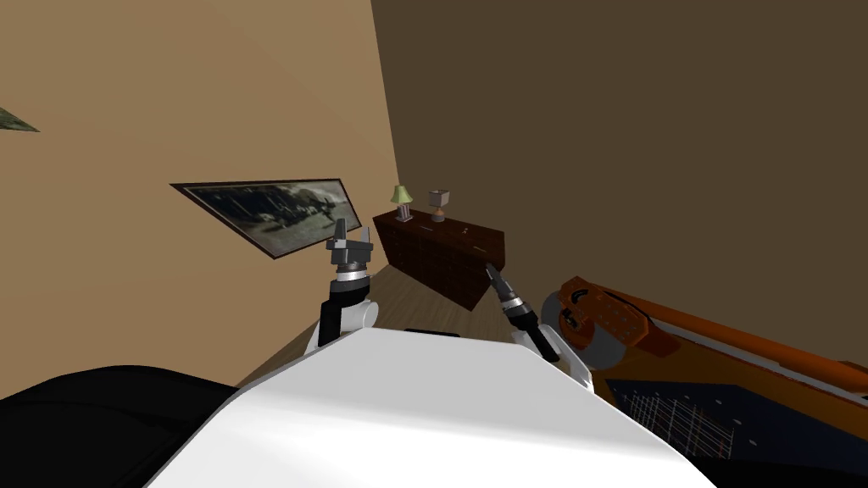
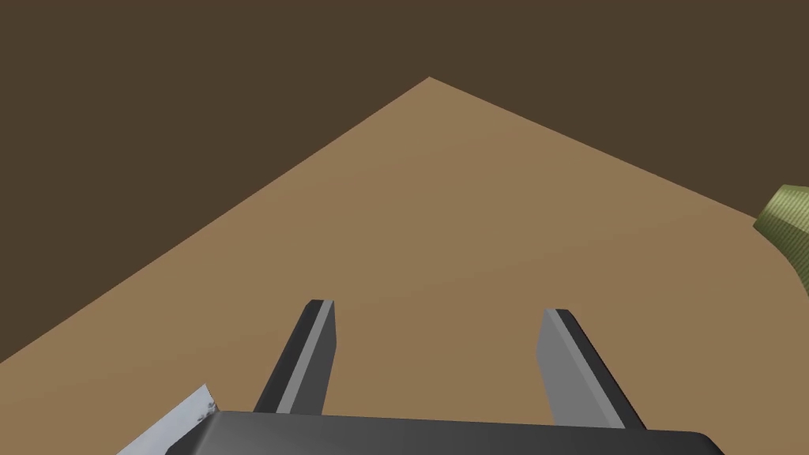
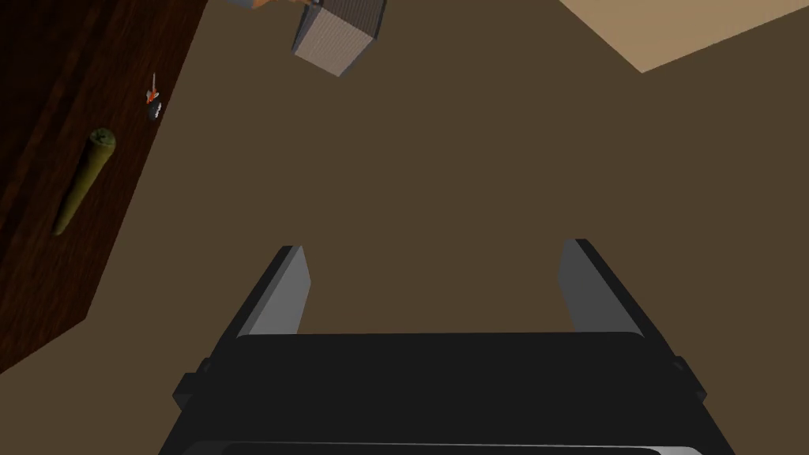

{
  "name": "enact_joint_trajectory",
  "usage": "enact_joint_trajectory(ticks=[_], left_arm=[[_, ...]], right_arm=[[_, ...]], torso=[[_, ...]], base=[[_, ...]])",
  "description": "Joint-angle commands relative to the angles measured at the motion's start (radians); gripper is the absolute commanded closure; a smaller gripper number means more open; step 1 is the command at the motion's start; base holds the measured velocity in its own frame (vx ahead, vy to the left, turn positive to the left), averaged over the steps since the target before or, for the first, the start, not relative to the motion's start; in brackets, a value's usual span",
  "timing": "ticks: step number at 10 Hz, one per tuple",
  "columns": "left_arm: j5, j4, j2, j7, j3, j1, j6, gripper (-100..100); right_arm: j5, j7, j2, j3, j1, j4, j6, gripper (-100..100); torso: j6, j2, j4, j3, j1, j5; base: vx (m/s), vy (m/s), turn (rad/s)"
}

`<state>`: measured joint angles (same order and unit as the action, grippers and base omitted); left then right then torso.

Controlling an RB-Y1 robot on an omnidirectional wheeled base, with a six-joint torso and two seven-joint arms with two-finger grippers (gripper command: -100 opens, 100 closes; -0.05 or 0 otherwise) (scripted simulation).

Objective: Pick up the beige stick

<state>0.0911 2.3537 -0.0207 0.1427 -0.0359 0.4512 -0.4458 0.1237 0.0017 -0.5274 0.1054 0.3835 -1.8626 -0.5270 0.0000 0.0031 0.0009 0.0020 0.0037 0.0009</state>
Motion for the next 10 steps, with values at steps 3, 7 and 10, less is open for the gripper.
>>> enact_joint_trajectory(ticks=[3,7,10], left_arm=[[0.000,0.000,0.000,0.000,0.000,0.000,0.000,0],[0.000,0.000,0.000,0.000,0.000,0.000,0.000,0],[0.000,0.000,0.000,0.000,0.000,0.000,0.000,0]], right_arm=[[0.023,0.005,-0.081,0.021,-0.012,0.073,-0.020,-100],[0.070,0.020,-0.203,0.067,-0.029,0.183,-0.050,-100],[0.095,0.029,-0.264,0.092,-0.037,0.238,-0.065,-100]], torso=[[0.000,-0.001,0.000,0.000,0.000,0.000],[0.000,-0.002,-0.001,-0.001,0.000,0.000],[0.000,-0.003,-0.001,-0.002,0.000,0.000]], base=[[-0.037,0.051,0.004],[-0.021,0.054,0.020],[-0.006,0.054,0.021]])
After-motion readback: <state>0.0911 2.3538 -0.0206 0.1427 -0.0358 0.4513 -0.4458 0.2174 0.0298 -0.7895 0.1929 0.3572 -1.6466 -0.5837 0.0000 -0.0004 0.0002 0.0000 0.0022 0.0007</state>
